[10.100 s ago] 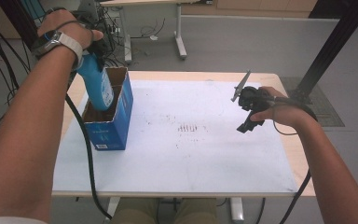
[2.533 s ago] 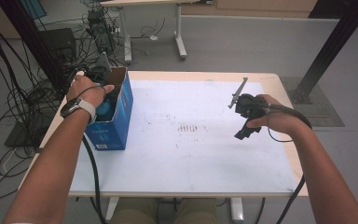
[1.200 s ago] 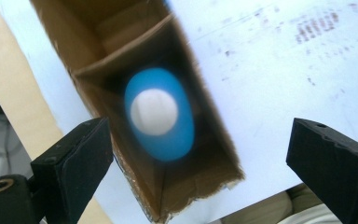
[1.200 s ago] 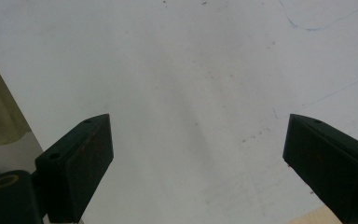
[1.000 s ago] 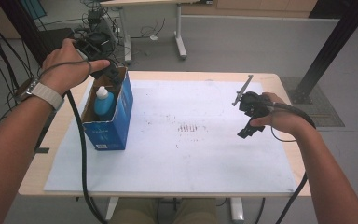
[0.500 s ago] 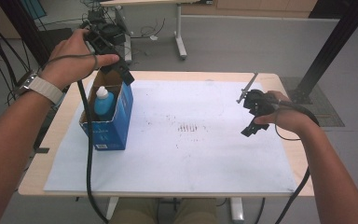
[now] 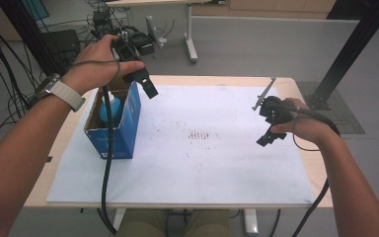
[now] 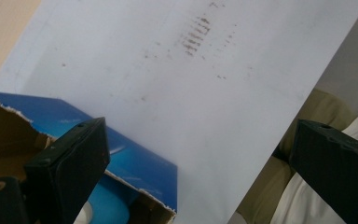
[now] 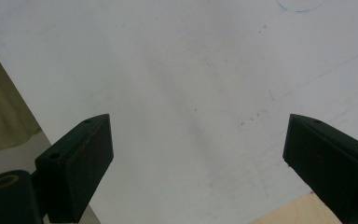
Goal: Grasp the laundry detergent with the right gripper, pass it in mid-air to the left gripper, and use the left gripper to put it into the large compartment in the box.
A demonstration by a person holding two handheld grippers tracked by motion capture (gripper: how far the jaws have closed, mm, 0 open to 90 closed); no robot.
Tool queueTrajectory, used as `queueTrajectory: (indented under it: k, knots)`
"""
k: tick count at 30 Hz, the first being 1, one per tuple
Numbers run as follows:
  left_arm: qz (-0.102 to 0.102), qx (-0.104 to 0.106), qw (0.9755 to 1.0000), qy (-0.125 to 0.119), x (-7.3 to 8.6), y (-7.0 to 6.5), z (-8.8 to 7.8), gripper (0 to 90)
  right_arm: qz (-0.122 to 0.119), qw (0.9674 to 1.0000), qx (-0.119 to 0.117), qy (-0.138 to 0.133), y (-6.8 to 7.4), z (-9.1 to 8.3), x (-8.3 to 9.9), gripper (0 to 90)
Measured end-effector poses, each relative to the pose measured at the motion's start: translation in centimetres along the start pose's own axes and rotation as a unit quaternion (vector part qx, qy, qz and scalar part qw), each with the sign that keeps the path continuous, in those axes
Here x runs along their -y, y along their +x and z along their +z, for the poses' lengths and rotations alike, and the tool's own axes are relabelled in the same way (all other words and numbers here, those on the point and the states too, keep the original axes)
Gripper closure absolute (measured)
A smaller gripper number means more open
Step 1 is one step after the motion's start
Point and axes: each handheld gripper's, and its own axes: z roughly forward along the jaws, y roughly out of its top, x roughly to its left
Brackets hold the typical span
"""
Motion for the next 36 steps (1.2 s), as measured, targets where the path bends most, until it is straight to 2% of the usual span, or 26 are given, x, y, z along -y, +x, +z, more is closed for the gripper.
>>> queueTrajectory:
  k: [8, 20, 36]
  knots:
    - [0.036, 0.002, 0.9993, 0.01, -0.7, -0.6, 1.5, 5.4, 0.002, 1.0, 0.002, 0.001, 0.1, -0.1, 0.0, 8.4]
    - [0.087, 0.008, 0.9961, 0.016, -1.5, -1.8, 4.1, 6.2, 0.005, 1.0, 0.003, 0.002, 0.1, 0.0, 0.0, 8.4]
    - [0.106, 0.014, 0.9942, 0.011, -1.0, -2.1, 6.4, 6.4, 0.004, 1.0, 0.004, 0.004, 0.1, 0.3, -0.2, 8.5]
